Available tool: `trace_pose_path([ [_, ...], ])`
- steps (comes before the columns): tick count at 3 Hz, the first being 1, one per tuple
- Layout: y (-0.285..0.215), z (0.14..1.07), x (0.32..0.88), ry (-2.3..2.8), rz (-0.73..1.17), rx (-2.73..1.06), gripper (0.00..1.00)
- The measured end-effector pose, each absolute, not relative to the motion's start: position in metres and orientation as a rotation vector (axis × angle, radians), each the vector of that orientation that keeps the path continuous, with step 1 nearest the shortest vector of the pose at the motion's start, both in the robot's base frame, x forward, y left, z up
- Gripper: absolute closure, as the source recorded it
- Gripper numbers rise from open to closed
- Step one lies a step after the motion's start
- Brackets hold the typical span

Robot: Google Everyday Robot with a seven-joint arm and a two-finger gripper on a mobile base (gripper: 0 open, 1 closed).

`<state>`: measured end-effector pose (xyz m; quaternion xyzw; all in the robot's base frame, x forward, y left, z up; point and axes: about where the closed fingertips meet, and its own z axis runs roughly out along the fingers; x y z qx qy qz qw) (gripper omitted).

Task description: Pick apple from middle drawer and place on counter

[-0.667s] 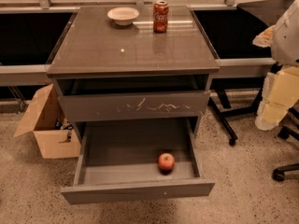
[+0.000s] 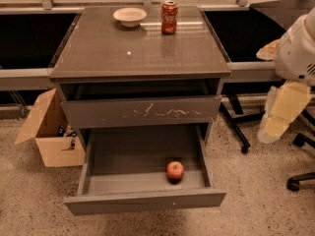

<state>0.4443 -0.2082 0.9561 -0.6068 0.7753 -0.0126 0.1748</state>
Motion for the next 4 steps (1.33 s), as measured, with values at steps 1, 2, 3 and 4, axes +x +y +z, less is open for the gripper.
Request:
trace_pose_path([
  [1,-0.190,0.891,0.455,2.099,0.163,-1.693,0.00],
  [2,-0.186,0.859,0.455,1.986,0.309,-1.623,0.00],
  [3,-0.182,0.857,0.454,1.957,0.338,-1.622,0.00],
  [4,-0.178,0.848,0.452,1.936,0.380,-1.627,0.00],
])
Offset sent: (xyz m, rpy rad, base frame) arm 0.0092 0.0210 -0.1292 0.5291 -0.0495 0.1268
